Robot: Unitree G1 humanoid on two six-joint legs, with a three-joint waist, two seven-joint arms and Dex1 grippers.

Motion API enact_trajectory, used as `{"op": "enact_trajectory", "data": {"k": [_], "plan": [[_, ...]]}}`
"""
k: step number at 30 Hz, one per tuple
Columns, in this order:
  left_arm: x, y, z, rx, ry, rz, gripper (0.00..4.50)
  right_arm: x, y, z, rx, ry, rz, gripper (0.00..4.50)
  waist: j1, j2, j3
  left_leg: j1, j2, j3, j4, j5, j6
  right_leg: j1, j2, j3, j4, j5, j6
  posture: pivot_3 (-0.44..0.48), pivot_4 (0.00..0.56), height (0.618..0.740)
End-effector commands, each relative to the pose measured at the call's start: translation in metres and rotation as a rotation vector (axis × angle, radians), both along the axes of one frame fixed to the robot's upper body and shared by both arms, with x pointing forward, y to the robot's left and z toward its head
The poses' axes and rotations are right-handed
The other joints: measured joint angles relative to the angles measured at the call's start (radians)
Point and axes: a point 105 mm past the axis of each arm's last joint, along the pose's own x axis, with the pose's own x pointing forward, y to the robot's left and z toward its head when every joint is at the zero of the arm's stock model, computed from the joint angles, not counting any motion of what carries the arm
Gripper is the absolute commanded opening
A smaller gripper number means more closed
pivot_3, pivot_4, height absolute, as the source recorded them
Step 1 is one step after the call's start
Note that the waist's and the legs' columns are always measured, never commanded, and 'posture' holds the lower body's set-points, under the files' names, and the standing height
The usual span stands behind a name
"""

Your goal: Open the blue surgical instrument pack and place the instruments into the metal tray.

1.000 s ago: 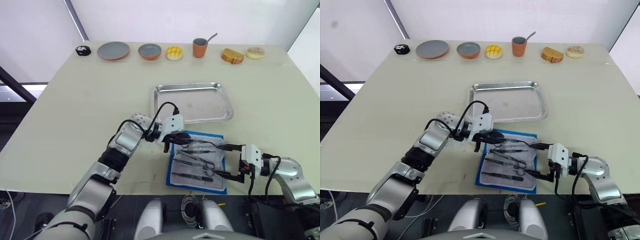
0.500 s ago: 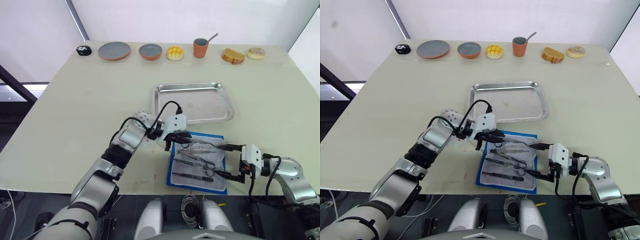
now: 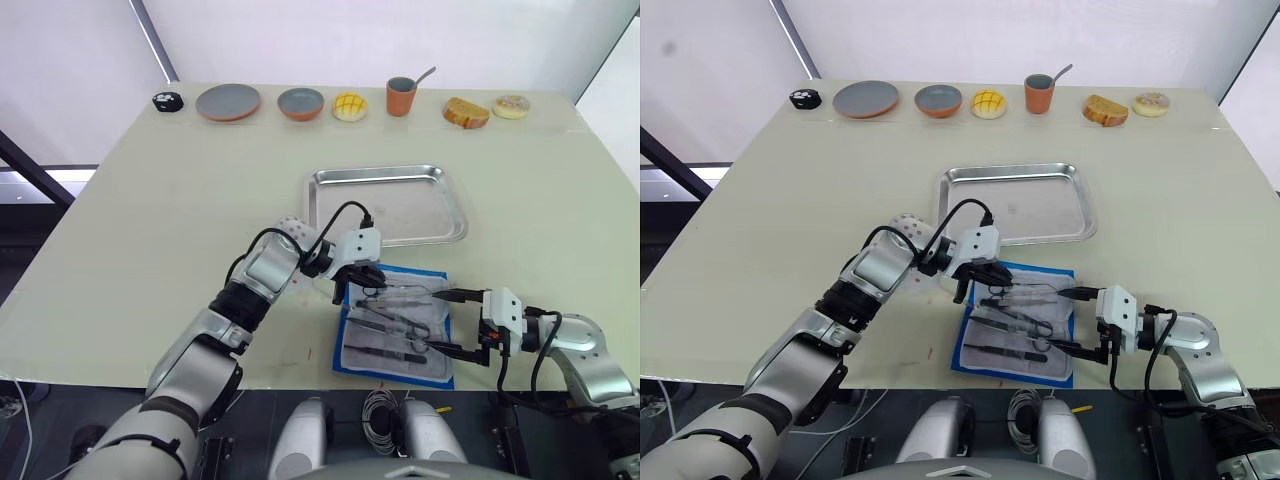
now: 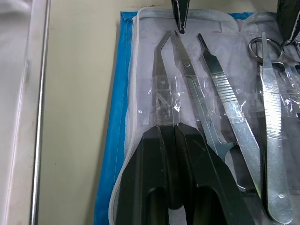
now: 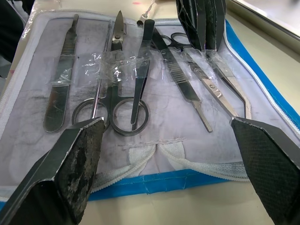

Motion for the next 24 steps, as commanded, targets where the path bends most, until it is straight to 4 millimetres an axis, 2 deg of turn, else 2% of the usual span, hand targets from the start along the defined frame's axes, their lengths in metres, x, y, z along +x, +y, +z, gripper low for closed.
{"op": "enact_trajectory", "data": {"k": [1,15,24], "plan": [[0.0,0.001,0.0,0.049,0.003,0.003,0.02,-0.009,-0.003,-0.023,-0.082,0.093,0.014,4.5,-0.001,0.0,0.0,0.0,0.0,0.0,0.0,0.0,0.0,0.0,0.0,0.0,0.0,0.0,0.0,0.0,0.15,0.74],[0.0,0.002,0.023,0.079,0.014,0.016,0.02,-0.019,-0.002,-0.038,-0.159,0.171,0.063,4.5,-0.003,0.0,0.0,0.0,0.0,-0.001,0.0,0.0,0.0,0.0,0.001,0.0,0.0,0.0,0.0,0.0,0.15,0.74],[0.0,0.001,0.033,0.077,0.023,0.031,0.02,-0.021,-0.002,-0.041,-0.181,0.178,0.073,4.5,-0.002,0.0,0.0,0.0,0.0,-0.001,0.0,0.0,0.0,0.0,0.001,0.0,0.0,0.0,0.0,0.0,0.15,0.74]]}}
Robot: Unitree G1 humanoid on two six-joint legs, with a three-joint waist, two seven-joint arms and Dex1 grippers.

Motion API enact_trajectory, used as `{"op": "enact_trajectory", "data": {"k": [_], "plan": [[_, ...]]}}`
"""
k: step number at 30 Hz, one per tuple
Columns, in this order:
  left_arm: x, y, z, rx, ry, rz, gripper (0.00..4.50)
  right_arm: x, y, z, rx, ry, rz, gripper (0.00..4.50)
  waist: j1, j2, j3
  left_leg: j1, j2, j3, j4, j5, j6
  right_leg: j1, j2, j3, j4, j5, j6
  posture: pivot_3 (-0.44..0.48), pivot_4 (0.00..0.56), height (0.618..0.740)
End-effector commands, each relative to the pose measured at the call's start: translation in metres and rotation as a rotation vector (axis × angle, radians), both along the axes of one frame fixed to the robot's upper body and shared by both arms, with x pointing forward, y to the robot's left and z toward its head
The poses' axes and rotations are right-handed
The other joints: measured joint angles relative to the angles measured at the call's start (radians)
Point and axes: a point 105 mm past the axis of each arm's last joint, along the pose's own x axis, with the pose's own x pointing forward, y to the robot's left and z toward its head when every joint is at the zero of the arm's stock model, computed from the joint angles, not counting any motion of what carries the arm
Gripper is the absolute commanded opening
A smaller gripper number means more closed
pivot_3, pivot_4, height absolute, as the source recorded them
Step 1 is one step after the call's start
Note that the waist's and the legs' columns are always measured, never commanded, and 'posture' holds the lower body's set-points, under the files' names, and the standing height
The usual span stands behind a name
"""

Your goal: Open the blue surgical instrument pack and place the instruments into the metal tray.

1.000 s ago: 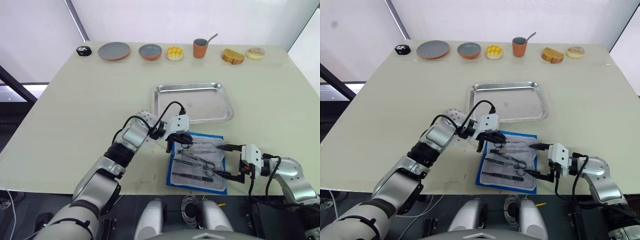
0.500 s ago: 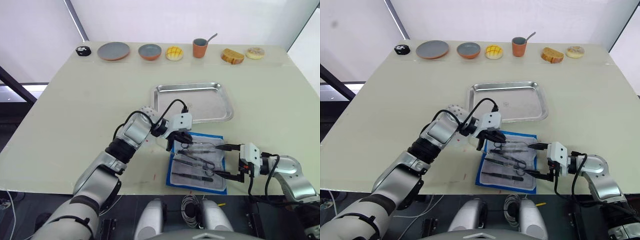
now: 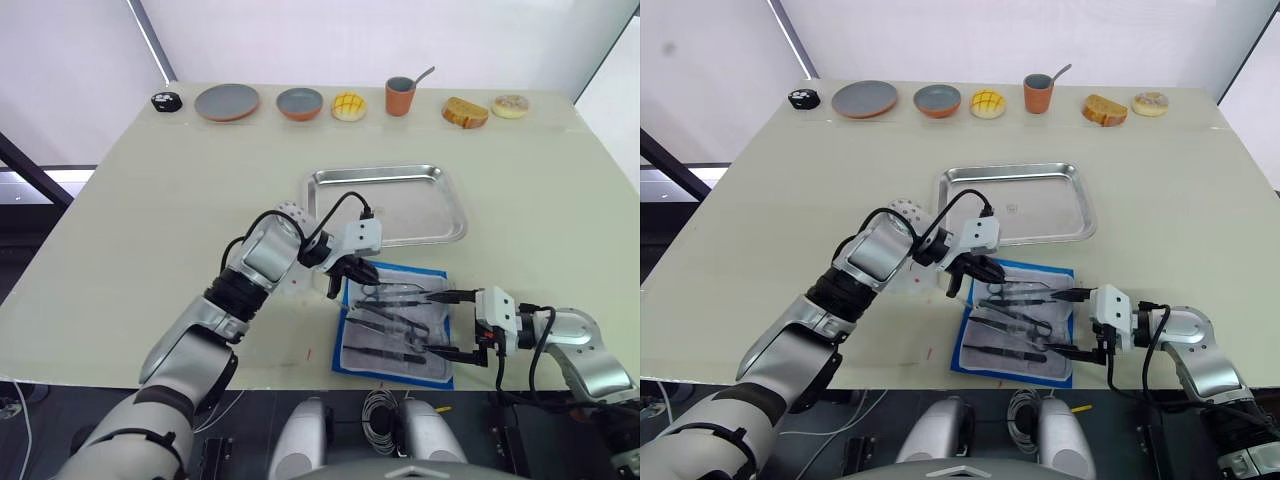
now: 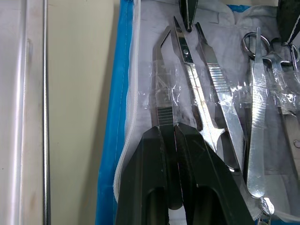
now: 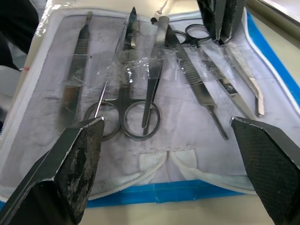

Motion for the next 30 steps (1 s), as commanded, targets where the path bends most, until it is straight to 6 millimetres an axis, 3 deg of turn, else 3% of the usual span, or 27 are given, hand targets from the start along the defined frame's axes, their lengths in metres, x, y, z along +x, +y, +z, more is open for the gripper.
{"op": "enact_trajectory", "data": {"k": [1,20,30], "plan": [[0.001,-0.004,0.018,-0.013,-0.044,-0.016,0.02,-0.016,-0.009,-0.038,-0.141,0.137,0.006,4.5,0.0,0.0,0.0,0.0,0.0,0.0,0.0,0.0,0.0,0.0,0.0,0.0,0.0,0.0,0.0,0.0,0.15,0.74],[-0.003,0.035,0.031,0.015,-0.032,0.067,0.02,-0.016,-0.014,-0.042,-0.17,0.152,0.018,4.5,0.001,0.0,0.0,0.0,0.0,0.0,0.0,0.0,0.0,0.0,0.0,0.0,-0.001,0.0,0.0,0.0,0.15,0.74],[-0.011,0.088,0.042,0.055,-0.076,0.15,0.02,-0.014,-0.018,-0.038,-0.163,0.153,0.01,4.5,0.003,0.0,0.0,0.0,0.0,0.0,0.0,0.0,0.0,0.0,-0.001,0.0,-0.001,0.0,0.0,0.0,0.15,0.74]]}}
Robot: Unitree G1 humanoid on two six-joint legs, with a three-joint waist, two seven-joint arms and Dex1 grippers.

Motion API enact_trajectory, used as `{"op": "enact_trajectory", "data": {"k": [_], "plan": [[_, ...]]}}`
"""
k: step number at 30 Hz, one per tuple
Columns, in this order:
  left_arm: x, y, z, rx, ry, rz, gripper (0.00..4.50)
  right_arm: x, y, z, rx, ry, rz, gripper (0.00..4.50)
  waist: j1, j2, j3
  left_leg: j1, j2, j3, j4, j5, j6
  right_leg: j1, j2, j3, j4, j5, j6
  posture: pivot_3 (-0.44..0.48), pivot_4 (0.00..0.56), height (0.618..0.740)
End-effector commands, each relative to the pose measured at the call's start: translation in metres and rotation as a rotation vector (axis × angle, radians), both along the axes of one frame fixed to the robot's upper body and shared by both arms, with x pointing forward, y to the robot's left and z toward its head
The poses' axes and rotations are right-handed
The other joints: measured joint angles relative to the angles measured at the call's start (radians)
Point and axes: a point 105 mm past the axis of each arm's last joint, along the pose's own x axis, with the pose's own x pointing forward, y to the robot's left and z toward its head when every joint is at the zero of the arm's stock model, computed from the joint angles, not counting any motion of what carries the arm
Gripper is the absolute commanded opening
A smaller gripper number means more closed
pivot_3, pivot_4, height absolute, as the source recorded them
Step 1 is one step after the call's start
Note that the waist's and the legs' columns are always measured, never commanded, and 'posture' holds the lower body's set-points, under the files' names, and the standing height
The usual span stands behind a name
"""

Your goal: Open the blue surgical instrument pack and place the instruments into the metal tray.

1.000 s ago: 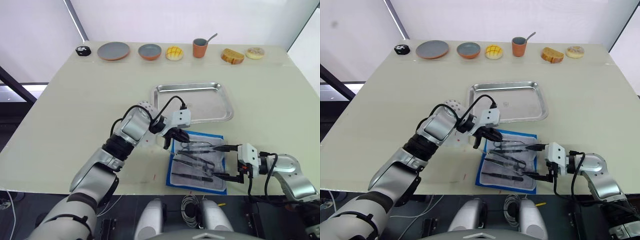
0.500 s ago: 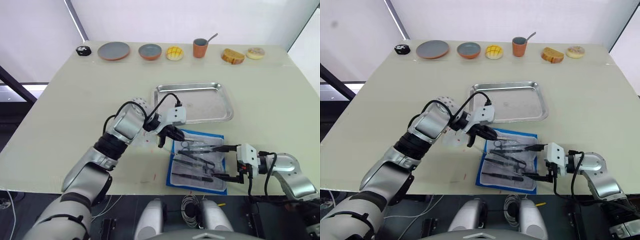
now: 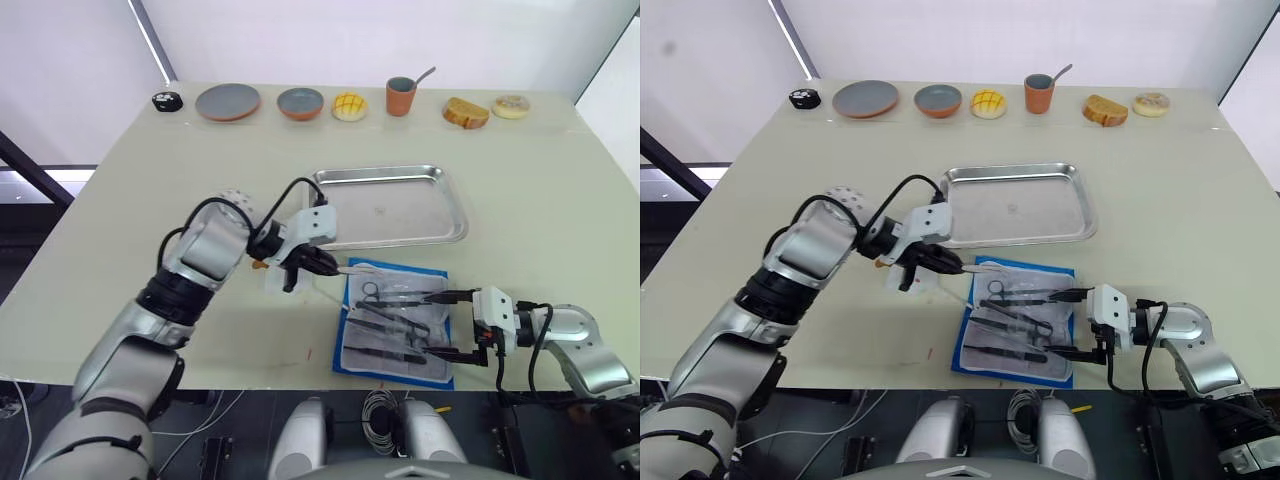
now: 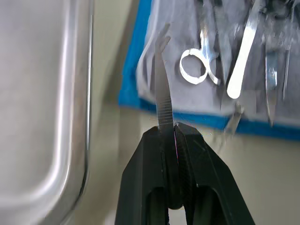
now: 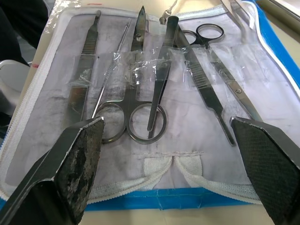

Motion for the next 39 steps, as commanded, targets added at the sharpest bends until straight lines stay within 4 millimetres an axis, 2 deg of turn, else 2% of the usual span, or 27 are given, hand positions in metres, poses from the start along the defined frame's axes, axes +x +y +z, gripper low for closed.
{"op": "enact_trajectory", "data": {"k": [1,3,6,8,13,16,21,25,29,34,39], "plan": [[-0.007,0.018,0.023,-0.026,-0.077,0.003,0.02,-0.014,-0.019,-0.039,-0.142,0.15,-0.024,4.5,0.003,0.0,0.0,0.0,0.0,0.0,0.0,0.0,0.0,0.0,-0.001,-0.001,0.0,0.0,0.0,0.0,0.15,0.74],[-0.008,0.023,0.027,-0.039,-0.093,0.013,0.02,-0.014,-0.02,-0.039,-0.141,0.151,-0.024,4.5,0.004,0.0,0.0,0.0,0.0,0.0,0.0,0.0,0.0,0.0,-0.001,-0.001,-0.001,0.0,0.0,0.0,0.15,0.74],[-0.002,0.024,0.046,-0.171,-0.124,0.111,0.02,-0.013,-0.022,-0.037,-0.14,0.152,-0.024,4.5,0.004,-0.001,0.0,-0.001,0.001,0.0,0.0,0.0,0.0,0.0,-0.001,-0.001,-0.002,0.0,0.0,0.0,0.15,0.74],[0.005,0.022,0.056,-0.293,-0.137,0.215,0.02,-0.012,-0.022,-0.036,-0.138,0.151,-0.024,4.5,0.005,-0.001,0.0,-0.001,0.001,-0.001,0.0,0.0,0.0,0.001,-0.002,-0.002,-0.002,0.0,0.0,0.0,0.15,0.74],[0.017,0.013,0.068,-0.451,-0.201,0.393,0.02,-0.009,-0.023,-0.034,-0.132,0.148,-0.024,4.5,0.004,-0.001,0.0,-0.001,0.001,-0.002,0.0,0.0,0.0,0.002,-0.002,-0.003,-0.003,0.0,0.0,0.0,0.15,0.74],[0.038,0.009,0.074,-0.533,-0.265,0.611,0.02,-0.007,-0.024,-0.032,-0.131,0.147,-0.025,4.5,0.005,-0.001,0.0,-0.001,0.0,-0.002,0.0,0.0,0.0,0.003,-0.002,-0.003,-0.003,0.0,0.001,0.0,0.15,0.74],[0.064,0.005,0.085,-0.692,-0.273,0.91,0.02,-0.006,-0.026,-0.03,-0.133,0.148,-0.023,4.5,0.008,-0.002,-0.001,0.0,0.0,-0.005,0.0,0.0,0.0,0.006,-0.003,-0.005,-0.005,0.0,0.001,0.0,0.15,0.74],[0.072,-0.004,0.077,-0.706,-0.237,1.093,0.02,-0.004,-0.028,-0.029,-0.149,0.137,-0.012,4.5,0.007,-0.003,-0.001,0.001,0.0,-0.006,0.0,0.0,0.0,0.007,-0.004,-0.005,-0.006,0.001,0.001,0.0,0.15,0.74],[0.075,-0.02,0.07,-0.687,-0.236,1.161,0.02,-0.001,-0.028,-0.026,-0.144,0.133,-0.011,4.5,0.008,-0.003,-0.001,0.001,0.0,-0.006,0.0,0.0,-0.001,0.007,-0.004,-0.005,-0.006,0.001,0.001,0.0,0.15,0.74],[0.078,-0.027,0.048,-0.573,-0.249,1.26,0.02,-0.002,-0.028,-0.024,-0.144,0.135,-0.006,4.5,0.01,-0.003,-0.001,0.001,-0.001,-0.006,0.0,0.0,-0.001,0.008,-0.005,-0.005,-0.007,0.001,0.002,0.0,0.15,0.74],[0.081,-0.036,0.028,-0.585,-0.15,1.316,0.02,-0.002,-0.028,-0.024,-0.148,0.134,-0.004,4.5,0.01,-0.003,-0.001,0.001,-0.001,-0.006,0.0,0.0,-0.002,0.008,-0.006,-0.005,-0.007,0.001,0.002,0.0,0.15,0.74]]}}
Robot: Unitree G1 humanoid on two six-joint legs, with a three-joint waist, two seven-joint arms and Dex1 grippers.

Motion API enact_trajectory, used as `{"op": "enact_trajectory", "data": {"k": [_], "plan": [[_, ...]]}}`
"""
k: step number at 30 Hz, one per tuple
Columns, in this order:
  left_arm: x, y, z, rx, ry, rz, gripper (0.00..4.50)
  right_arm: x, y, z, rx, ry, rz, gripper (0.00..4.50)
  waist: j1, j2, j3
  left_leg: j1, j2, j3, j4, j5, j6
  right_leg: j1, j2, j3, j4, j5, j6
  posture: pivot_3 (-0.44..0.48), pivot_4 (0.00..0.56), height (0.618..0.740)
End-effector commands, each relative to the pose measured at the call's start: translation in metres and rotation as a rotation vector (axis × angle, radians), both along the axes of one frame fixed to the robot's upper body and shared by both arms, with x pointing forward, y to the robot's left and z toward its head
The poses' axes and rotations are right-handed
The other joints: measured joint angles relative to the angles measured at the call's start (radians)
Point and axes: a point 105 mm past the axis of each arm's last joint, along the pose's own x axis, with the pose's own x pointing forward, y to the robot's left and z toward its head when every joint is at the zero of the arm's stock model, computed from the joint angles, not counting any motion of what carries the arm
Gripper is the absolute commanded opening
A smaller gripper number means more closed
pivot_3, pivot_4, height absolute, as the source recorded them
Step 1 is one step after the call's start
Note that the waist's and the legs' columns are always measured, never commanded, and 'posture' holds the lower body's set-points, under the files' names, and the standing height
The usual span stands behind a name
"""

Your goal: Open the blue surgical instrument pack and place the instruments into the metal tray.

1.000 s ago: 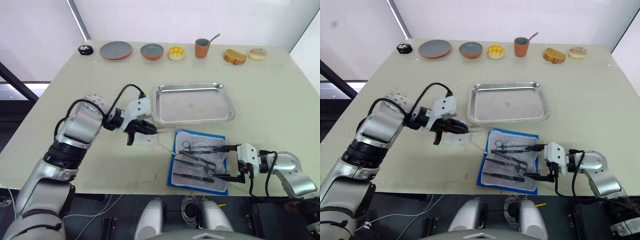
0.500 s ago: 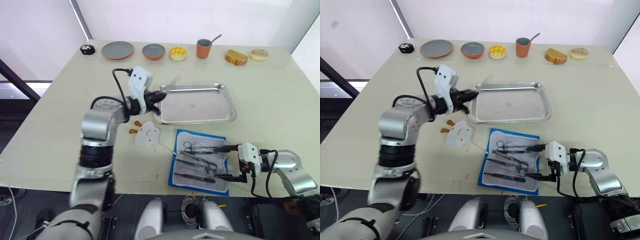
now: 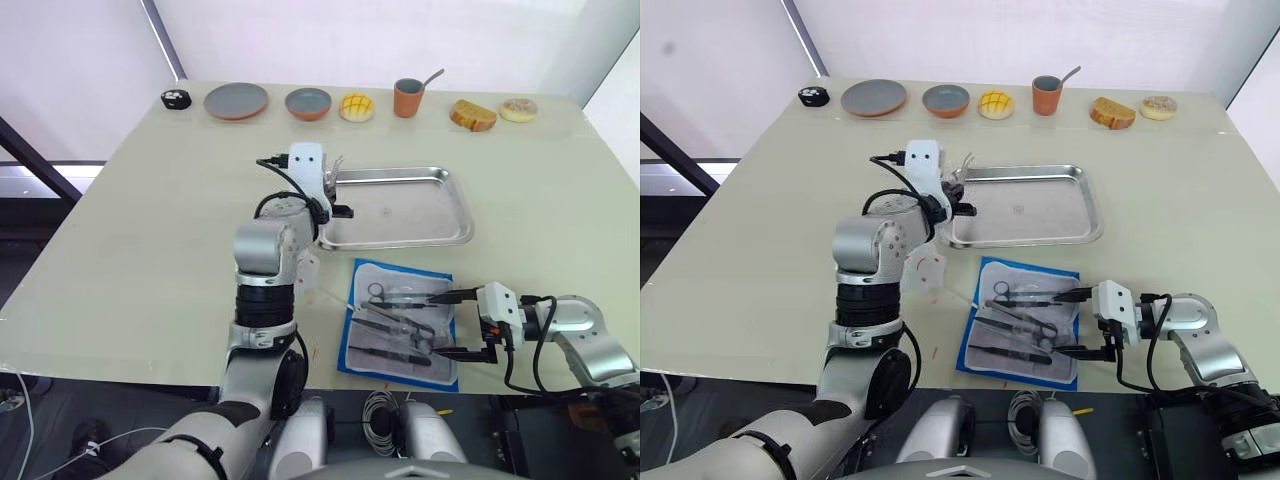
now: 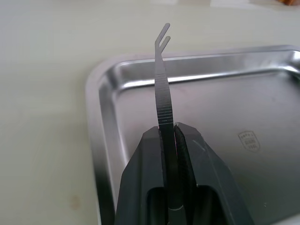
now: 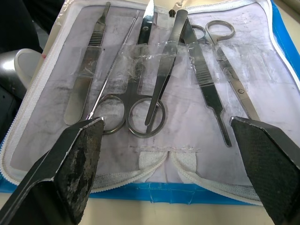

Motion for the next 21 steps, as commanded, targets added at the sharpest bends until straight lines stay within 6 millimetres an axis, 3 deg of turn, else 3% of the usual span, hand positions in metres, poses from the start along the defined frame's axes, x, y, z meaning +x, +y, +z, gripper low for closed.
{"op": "enact_trajectory", "data": {"k": [1,18,21], "plan": [[0.004,-0.002,-0.003,-0.009,0.003,0.033,0.02,-0.009,-0.017,-0.026,-0.111,0.103,-0.042,4.5,0.001,0.0,0.0,0.0,0.0,0.0,0.0,0.001,-0.001,0.0,0.0,0.0,0.0,0.0,0.0,0.0,0.15,0.74],[0.009,0.001,-0.021,0.049,0.05,0.069,0.02,-0.012,-0.012,-0.026,-0.1,0.106,-0.043,4.5,0.002,0.0,0.0,0.0,-0.001,0.0,0.0,0.001,-0.003,0.0,-0.001,0.0,-0.001,0.0,0.0,0.0,0.15,0.74],[0.007,-0.001,-0.02,0.039,0.052,0.068,1.4,-0.012,-0.011,-0.026,-0.099,0.107,-0.044,4.5,0.002,0.0,0.0,0.0,-0.001,0.0,0.0,0.001,-0.003,0.0,-0.001,0.0,-0.001,0.0,0.0,0.0,0.15,0.74]]}}
